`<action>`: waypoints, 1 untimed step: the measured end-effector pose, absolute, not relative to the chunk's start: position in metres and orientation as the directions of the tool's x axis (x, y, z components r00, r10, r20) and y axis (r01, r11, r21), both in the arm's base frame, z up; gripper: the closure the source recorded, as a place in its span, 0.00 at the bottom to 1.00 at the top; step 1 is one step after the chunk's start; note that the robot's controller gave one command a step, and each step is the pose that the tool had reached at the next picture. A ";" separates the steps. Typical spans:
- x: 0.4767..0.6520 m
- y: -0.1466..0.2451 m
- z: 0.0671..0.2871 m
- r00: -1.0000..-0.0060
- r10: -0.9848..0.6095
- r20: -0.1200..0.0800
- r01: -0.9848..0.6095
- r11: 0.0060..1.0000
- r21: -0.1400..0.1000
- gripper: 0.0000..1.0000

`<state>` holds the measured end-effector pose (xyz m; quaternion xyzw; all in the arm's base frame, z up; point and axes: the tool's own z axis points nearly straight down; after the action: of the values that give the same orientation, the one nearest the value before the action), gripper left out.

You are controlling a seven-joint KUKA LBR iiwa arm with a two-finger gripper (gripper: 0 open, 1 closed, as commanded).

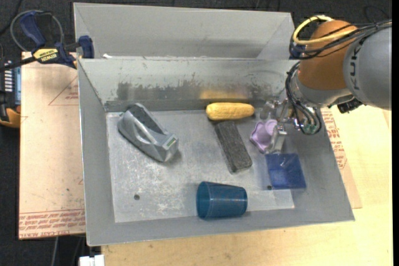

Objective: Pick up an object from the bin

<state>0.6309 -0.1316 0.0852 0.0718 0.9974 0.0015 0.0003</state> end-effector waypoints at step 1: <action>0.623 -0.124 0.074 -0.997 0.077 -0.007 0.076 0.997 0.004 0.00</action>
Offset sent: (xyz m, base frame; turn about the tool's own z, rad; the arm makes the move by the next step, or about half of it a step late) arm 0.0006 0.0046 0.0016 -0.0960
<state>0.6225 -0.1236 0.0740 0.0383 0.9993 0.0020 0.0037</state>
